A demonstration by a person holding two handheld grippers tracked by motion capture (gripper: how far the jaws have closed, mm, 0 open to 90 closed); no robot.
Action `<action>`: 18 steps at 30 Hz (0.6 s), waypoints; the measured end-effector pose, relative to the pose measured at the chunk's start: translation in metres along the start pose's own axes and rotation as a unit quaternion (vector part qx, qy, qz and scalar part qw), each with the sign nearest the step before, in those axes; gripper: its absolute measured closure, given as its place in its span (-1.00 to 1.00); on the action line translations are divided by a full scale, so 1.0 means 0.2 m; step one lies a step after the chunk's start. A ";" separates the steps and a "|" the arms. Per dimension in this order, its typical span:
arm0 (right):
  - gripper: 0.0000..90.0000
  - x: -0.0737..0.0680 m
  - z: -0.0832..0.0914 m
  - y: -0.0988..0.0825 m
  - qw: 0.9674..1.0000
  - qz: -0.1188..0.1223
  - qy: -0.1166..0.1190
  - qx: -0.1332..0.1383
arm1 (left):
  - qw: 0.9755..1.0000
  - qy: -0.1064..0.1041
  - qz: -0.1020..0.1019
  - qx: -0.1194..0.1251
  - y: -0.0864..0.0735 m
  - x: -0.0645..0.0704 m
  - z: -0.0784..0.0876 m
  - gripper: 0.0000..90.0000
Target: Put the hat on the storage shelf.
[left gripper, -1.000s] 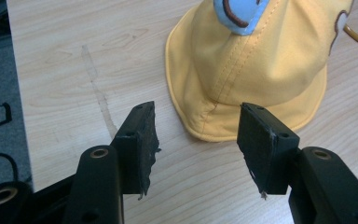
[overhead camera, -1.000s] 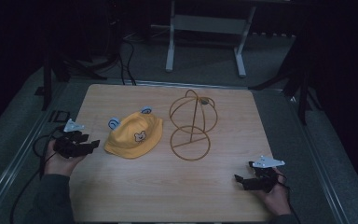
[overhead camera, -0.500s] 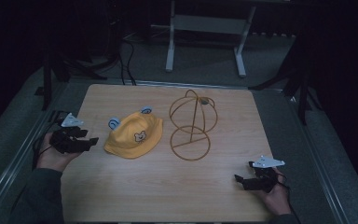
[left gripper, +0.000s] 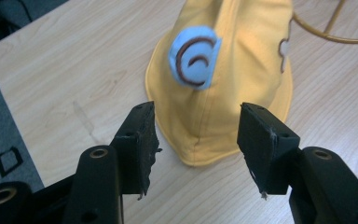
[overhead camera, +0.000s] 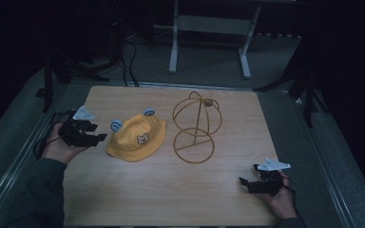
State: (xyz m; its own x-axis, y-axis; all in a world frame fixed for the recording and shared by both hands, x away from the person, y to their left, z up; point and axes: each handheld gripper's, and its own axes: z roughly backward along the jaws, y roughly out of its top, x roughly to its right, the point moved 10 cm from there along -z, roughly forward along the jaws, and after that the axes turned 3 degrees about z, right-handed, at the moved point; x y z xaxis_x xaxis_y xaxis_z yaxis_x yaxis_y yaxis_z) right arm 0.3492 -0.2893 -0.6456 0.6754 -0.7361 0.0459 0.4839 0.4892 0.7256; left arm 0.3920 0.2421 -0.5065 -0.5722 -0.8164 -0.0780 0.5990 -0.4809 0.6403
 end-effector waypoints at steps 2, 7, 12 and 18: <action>-0.70 0.00 0.00 0.00 1.000 0.000 0.000 0.000 | 1.000 -0.001 -0.008 -0.001 0.03 0.00 0.01 0.03; -0.70 0.00 0.00 0.00 1.000 -0.001 0.000 -0.001 | 1.000 -0.012 -0.019 -0.004 0.08 0.01 0.01 0.03; -0.70 0.00 0.00 0.00 1.000 -0.001 0.000 -0.001 | 0.999 -0.019 -0.034 -0.015 0.12 0.01 -0.01 0.04; -0.70 0.00 0.00 0.00 1.000 -0.001 0.000 -0.001 | 0.998 -0.027 -0.043 -0.021 0.16 0.00 -0.03 0.03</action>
State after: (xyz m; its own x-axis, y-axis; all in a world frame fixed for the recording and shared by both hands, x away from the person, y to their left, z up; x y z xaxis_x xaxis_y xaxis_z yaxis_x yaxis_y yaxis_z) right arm 0.3489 -0.2893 -0.6456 0.6750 -0.7365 0.0445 0.4854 0.4887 0.7250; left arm 0.4144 0.2245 -0.4896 -0.6513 -0.7536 -0.0892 0.5685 -0.5624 0.6005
